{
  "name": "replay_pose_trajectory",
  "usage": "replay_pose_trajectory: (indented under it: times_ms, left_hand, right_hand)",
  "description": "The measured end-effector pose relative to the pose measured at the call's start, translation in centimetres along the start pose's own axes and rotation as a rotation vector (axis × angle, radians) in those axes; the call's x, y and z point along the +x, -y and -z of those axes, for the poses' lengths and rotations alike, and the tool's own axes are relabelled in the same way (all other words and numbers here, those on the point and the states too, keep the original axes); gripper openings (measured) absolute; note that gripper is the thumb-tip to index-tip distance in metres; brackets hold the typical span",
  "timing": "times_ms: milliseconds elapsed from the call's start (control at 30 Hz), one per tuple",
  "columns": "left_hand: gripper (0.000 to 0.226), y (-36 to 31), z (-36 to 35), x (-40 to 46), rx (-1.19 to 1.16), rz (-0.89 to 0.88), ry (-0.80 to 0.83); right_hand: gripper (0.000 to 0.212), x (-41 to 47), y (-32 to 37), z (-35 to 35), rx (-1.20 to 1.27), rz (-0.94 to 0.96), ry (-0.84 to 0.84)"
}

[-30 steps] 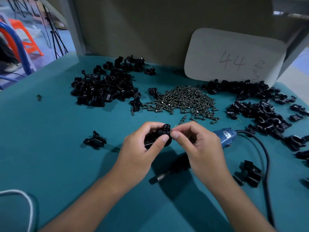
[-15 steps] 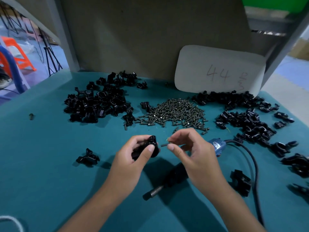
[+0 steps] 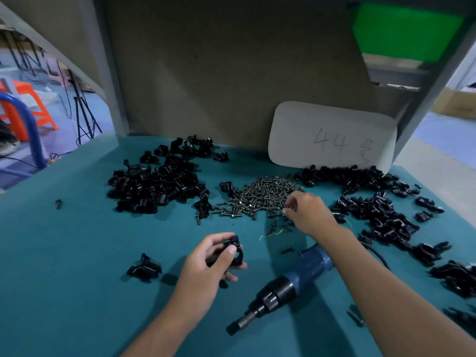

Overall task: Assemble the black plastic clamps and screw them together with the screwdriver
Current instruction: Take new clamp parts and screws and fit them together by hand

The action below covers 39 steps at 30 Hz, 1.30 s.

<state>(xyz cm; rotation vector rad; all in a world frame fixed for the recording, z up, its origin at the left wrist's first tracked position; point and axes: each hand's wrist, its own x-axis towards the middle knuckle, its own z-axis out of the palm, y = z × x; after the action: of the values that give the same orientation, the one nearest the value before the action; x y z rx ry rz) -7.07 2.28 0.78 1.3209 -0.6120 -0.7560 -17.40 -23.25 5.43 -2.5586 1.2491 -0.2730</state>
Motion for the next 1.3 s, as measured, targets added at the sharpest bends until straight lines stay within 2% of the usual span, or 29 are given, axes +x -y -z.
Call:
replay_pose_trajectory:
  times_ms: [133, 233, 300, 400, 533, 600, 667, 800, 867, 933, 1000, 1067, 1133, 1300]
  left_hand:
    - [0.018, 0.0, 0.1, 0.1, -0.056, 0.023, -0.001]
    - [0.022, 0.2, 0.2, 0.3, -0.034, 0.004, 0.012]
    - [0.027, 0.2, 0.2, 0.4, -0.005, -0.010, 0.016]
    - [0.024, 0.2, 0.3, 0.5, 0.005, -0.019, 0.003]
    - [0.017, 0.2, 0.2, 0.4, 0.023, -0.042, 0.009]
    - [0.018, 0.0, 0.1, 0.3, 0.025, -0.051, 0.014]
    - [0.018, -0.1, 0.1, 0.2, 0.038, -0.061, 0.018]
    - [0.021, -0.3, 0.2, 0.0, 0.081, -0.099, 0.034]
    - [0.022, -0.4, 0.2, 0.0, 0.090, -0.112, 0.042]
    - [0.021, -0.5, 0.1, 0.0, 0.083, -0.135, 0.042]
    - [0.021, -0.6, 0.1, -0.1, 0.093, -0.163, 0.042]
    - [0.024, -0.6, -0.1, -0.2, 0.109, -0.195, 0.067]
    - [0.029, -0.7, -0.2, -0.5, 0.102, -0.211, 0.099]
    - [0.028, -0.8, -0.3, -0.6, 0.130, -0.260, 0.070]
  right_hand:
    - [0.029, 3.0, 0.7, -1.3, -0.068, 0.078, -0.004]
    - [0.026, 4.2, 1.2, -2.3, -0.052, 0.120, 0.022]
    - [0.022, 4.7, 1.3, -2.6, -0.074, 0.133, -0.017]
    - [0.015, 4.9, 1.5, -2.9, -0.180, 0.146, -0.076]
    - [0.014, 4.6, 1.4, -3.2, -0.365, 0.208, -0.102]
    - [0.014, 4.1, 1.2, -3.2, -0.382, 0.233, -0.106]
    - [0.012, 3.5, 1.5, -2.8, -0.239, 0.218, -0.149]
    - [0.006, -0.4, 3.3, -1.0, 0.387, 0.114, -0.311]
    - [0.008, -4.5, 4.0, -0.2, 0.576, 0.203, -0.292]
    - [0.015, -9.2, 4.4, -0.2, 0.710, 0.296, -0.198]
    - [0.014, -12.7, 4.6, -0.9, 0.768, 0.310, -0.106]
    - [0.023, -14.5, 4.8, -2.0, 0.766, 0.300, -0.072]
    - [0.029, -15.1, 5.2, -2.7, 0.723, 0.304, -0.083]
    - [0.023, -15.4, 5.7, -3.6, 0.657, 0.334, -0.160]
